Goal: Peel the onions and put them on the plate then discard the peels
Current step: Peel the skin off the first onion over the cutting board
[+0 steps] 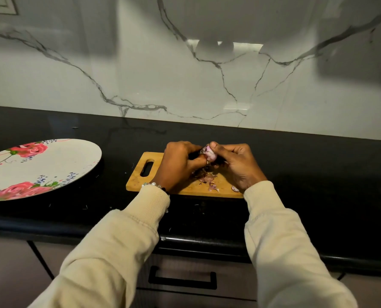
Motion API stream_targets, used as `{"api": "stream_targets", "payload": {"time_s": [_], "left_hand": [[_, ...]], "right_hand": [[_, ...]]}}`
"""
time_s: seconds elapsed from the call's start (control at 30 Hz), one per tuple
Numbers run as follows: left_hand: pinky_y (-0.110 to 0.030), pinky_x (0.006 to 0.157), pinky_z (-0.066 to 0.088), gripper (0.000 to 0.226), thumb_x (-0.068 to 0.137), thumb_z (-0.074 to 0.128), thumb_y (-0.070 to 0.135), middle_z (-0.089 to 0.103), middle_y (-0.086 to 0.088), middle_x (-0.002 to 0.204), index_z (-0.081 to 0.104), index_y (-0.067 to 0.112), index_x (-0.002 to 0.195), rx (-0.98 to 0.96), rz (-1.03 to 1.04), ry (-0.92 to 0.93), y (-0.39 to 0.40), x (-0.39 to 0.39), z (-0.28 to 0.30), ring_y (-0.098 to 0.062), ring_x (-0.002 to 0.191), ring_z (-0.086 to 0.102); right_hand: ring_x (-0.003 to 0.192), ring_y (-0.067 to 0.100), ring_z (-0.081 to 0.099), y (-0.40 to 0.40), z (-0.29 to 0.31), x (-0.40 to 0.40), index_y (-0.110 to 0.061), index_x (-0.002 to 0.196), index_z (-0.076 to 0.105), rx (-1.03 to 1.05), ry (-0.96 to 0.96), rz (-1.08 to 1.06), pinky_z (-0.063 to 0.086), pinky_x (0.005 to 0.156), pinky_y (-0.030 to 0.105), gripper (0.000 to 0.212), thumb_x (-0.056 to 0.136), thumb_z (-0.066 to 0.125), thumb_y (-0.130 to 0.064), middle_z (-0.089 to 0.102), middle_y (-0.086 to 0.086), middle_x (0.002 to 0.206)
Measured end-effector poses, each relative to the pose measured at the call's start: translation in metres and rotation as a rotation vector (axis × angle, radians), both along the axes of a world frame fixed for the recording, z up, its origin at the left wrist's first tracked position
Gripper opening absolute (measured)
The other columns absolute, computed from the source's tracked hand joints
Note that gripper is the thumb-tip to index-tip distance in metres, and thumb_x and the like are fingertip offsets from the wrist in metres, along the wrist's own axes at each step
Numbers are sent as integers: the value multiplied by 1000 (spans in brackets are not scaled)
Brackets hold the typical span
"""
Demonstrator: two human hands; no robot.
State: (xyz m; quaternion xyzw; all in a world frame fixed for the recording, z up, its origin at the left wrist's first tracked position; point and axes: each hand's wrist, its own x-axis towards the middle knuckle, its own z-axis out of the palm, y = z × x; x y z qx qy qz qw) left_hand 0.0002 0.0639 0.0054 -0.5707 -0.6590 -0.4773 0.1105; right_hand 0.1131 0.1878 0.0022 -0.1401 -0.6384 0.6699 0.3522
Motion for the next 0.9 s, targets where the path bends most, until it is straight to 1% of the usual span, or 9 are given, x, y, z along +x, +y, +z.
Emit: {"api": "stream_targets", "payload": {"time_s": [0.1,0.27,0.33,0.43,0.53,0.6,0.7,0.8,0.9], "left_hand": [[-32,61,42,61,83,47,65,66,-3,69,77,12,94,-16,46,111,3,-2,-2,-15,66,56],[-28,60,29,63,85,40,62,64,-5,67,75,10,92,-41,62,199,4,-2,-3,-14,63,49],[-29,60,32,62,87,38,59,65,-6,70,75,10,95,-61,69,213,4,-2,-3,-15,64,49],[-34,64,44,54,89,39,46,70,-9,76,76,7,97,-41,89,190,2,-2,-3,-21,69,57],[-33,70,47,28,93,55,24,72,-11,85,75,6,102,-34,92,139,4,-2,-3,-23,78,63],[-37,74,51,24,93,58,18,73,-12,88,74,6,105,-22,82,102,6,-3,-3,-23,79,65],[-40,76,54,30,92,59,25,74,-12,93,72,8,114,1,77,96,5,-2,-1,-23,83,67],[-35,77,55,32,91,66,28,75,-11,96,70,9,117,32,56,93,3,1,0,-18,84,69],[-29,68,47,44,92,58,46,74,-9,85,74,9,109,3,52,135,2,0,-2,-16,73,63]], "right_hand": [[92,42,66,0,-1,-1,0,81,78,10,0,0,48,97,59,27,79,75,-27,71,30,90],[96,48,66,2,-2,-2,0,84,78,33,-13,-28,48,97,58,24,84,74,-23,71,29,92],[96,46,67,2,-2,-1,-1,84,78,33,-18,-39,51,95,55,21,86,73,-21,72,28,92],[88,37,67,0,0,-1,-3,80,79,13,-14,-34,50,93,55,21,81,74,-23,73,24,88],[87,33,67,-1,3,1,-6,76,79,-1,-19,-57,50,94,55,17,83,72,-20,75,18,85],[83,29,67,-1,3,1,-8,74,79,-3,-13,-80,52,87,48,19,87,70,-18,75,14,82],[81,29,65,-1,3,1,-3,76,78,-16,5,-87,51,77,40,21,88,69,-19,73,19,83],[86,31,67,2,2,0,-2,80,78,-17,-21,-64,52,89,50,22,84,73,-23,73,22,88],[88,38,64,2,-2,-2,-2,80,78,9,-25,-32,47,96,61,28,77,75,-29,71,27,89]]}}
